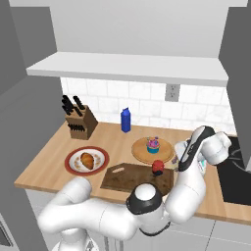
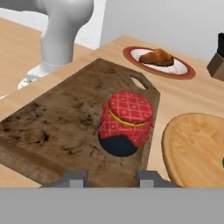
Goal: From the different types of pastries on the counter, select a croissant and place it on the cutting board. Then retrieve a jar of jam from the cabinet and place it alongside the croissant on the cutting board.
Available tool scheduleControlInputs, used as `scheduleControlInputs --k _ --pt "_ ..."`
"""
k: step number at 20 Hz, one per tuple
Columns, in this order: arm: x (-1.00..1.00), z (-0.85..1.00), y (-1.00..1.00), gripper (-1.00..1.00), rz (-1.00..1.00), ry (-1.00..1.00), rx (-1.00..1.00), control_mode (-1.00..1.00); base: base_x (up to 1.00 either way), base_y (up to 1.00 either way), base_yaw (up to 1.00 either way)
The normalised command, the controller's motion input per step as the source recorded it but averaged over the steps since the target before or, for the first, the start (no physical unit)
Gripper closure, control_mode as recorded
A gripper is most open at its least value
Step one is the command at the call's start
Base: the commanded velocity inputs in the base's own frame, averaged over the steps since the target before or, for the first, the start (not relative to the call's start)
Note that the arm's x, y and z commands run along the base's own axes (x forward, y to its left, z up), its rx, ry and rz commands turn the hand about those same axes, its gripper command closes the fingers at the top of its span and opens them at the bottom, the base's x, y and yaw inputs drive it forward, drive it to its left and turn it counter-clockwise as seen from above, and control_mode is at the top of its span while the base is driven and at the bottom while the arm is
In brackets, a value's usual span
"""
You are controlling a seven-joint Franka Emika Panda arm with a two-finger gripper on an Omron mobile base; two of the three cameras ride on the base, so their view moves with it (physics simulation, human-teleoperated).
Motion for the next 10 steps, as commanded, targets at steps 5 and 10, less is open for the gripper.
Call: scheduleControlInputs --k 5,10 --pt "-0.04 0.14 -0.24 -1.00 0.12 0.00 0.00 -1.00 0.00 0.00 0.00" --pt "-0.13 0.42 0.51 -1.00 0.07 -0.08 -0.01 -1.00 0.00 0.00 0.00"
